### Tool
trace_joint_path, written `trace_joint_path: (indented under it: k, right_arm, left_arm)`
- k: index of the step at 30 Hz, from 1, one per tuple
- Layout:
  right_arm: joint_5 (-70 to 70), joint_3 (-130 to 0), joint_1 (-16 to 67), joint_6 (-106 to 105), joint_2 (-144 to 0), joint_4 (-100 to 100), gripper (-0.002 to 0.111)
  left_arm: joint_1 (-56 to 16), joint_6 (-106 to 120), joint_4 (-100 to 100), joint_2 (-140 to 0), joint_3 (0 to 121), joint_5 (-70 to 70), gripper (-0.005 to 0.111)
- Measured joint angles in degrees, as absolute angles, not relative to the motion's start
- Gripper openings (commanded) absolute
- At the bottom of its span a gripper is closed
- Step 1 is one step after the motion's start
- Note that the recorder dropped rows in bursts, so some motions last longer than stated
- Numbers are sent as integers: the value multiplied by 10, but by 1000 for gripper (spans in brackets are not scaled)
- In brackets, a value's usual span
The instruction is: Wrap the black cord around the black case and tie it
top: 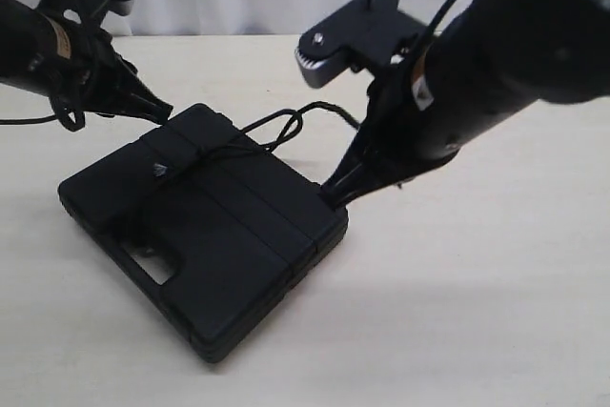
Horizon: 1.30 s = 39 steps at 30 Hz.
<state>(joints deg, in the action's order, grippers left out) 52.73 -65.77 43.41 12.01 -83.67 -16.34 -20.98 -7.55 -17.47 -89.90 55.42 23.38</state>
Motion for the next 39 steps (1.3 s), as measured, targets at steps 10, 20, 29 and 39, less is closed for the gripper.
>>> trace_joint_path:
  k: [10, 20, 29, 39]
  right_arm:
    - [600, -720, 434, 183, -791, -340, 4]
    - [663, -720, 434, 227, -776, -468, 4]
    - [661, -720, 434, 230, -775, -480, 4]
    - [612, -720, 434, 251, -778, -495, 4]
  left_arm:
    - [-211, -40, -175, -948, 554, 217, 21]
    - [-212, -17, -175, -961, 554, 215, 21]
    - [-252, 141, -78, -992, 554, 232, 21]
    - [-294, 198, -71, -973, 554, 262, 21]
